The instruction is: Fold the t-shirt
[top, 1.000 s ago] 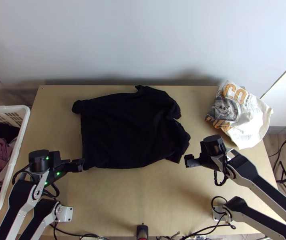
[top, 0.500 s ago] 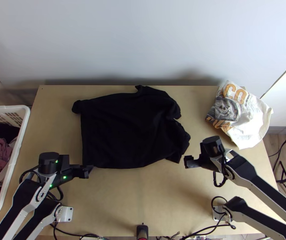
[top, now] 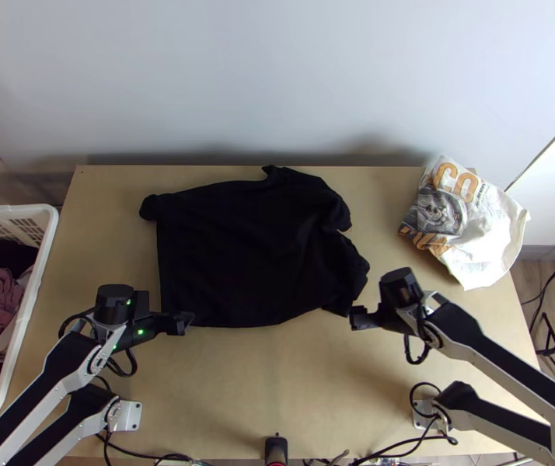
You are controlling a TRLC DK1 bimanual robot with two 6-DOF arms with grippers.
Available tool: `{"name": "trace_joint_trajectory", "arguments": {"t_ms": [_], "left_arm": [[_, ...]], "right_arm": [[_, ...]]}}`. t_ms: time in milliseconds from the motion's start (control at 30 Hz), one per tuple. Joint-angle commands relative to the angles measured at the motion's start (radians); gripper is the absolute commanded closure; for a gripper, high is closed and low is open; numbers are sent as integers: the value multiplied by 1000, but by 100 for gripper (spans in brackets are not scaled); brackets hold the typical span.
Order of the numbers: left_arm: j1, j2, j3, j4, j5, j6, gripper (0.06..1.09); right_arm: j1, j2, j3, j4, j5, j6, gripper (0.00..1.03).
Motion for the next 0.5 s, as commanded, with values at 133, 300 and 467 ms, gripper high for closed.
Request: {"name": "trace_joint_trajectory", "arguments": {"t_ms": [133, 300, 467], "left_arm": [[24, 26, -14, 53, -2, -9, 11], [40, 20, -26, 53, -1, -6, 11], [50, 11, -29, 62, -2, -5, 11]], "right_arm": [[142, 192, 48, 111, -2, 46, 5], [178, 266, 80, 131, -2, 49, 5], [170, 301, 94, 133, 0, 40, 5]]}}
